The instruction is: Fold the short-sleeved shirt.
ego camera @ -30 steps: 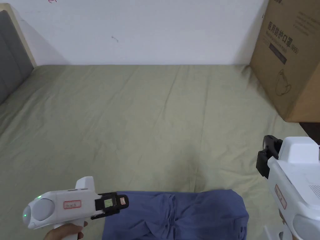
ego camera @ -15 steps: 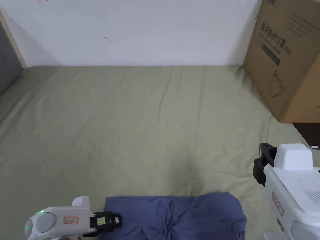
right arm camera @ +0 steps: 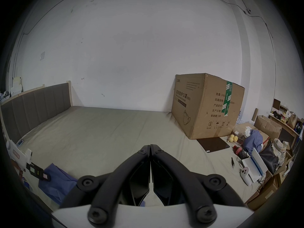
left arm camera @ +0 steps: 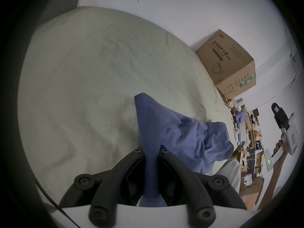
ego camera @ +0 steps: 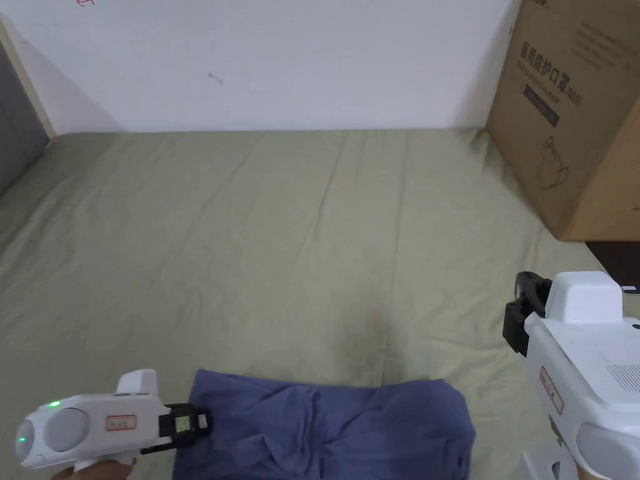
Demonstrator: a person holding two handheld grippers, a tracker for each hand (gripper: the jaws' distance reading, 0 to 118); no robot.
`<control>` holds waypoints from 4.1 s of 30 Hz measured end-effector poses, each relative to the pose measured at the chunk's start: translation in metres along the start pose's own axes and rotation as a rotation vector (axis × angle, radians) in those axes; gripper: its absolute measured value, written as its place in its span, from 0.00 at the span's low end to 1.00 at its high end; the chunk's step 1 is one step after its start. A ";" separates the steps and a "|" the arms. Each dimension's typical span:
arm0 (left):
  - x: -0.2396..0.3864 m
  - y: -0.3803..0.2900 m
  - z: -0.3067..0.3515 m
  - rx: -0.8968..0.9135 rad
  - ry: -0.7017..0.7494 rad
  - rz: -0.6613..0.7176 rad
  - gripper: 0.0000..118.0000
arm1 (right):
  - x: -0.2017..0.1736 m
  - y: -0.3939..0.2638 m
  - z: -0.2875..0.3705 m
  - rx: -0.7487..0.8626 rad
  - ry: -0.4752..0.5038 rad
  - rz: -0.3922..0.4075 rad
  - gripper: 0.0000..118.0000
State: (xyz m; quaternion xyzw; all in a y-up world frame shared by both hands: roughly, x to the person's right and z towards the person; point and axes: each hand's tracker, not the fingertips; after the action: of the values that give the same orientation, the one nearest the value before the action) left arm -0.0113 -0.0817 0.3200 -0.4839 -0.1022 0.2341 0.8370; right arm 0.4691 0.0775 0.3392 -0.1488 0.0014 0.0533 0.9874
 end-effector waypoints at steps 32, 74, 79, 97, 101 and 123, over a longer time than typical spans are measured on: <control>0.239 -0.023 -0.148 -0.296 0.044 -0.301 0.09 | 0.035 -0.011 0.017 0.006 -0.024 -0.011 0.00; 0.224 -0.118 -0.139 0.067 0.096 -0.644 0.00 | 0.046 -0.011 0.022 -0.015 -0.055 -0.003 0.00; 0.231 -0.124 -0.163 0.049 0.137 -0.656 0.00 | 0.049 -0.015 0.022 -0.027 -0.065 -0.004 0.00; 0.242 -0.025 0.025 0.579 0.013 -0.536 0.00 | 0.011 0.018 0.037 0.072 0.026 -0.029 0.00; 0.231 -0.002 0.067 0.728 0.071 -0.529 0.00 | -0.004 0.029 0.041 0.111 0.049 -0.030 0.00; 0.164 0.018 0.119 0.963 0.292 -0.442 0.00 | -0.044 0.026 0.031 0.166 0.092 -0.034 0.00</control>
State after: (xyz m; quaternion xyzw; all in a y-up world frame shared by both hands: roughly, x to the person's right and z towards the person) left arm 0.0787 0.0974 0.3568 -0.0406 0.0346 0.0035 0.9986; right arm 0.4218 0.1070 0.3615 -0.0689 0.0485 0.0292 0.9960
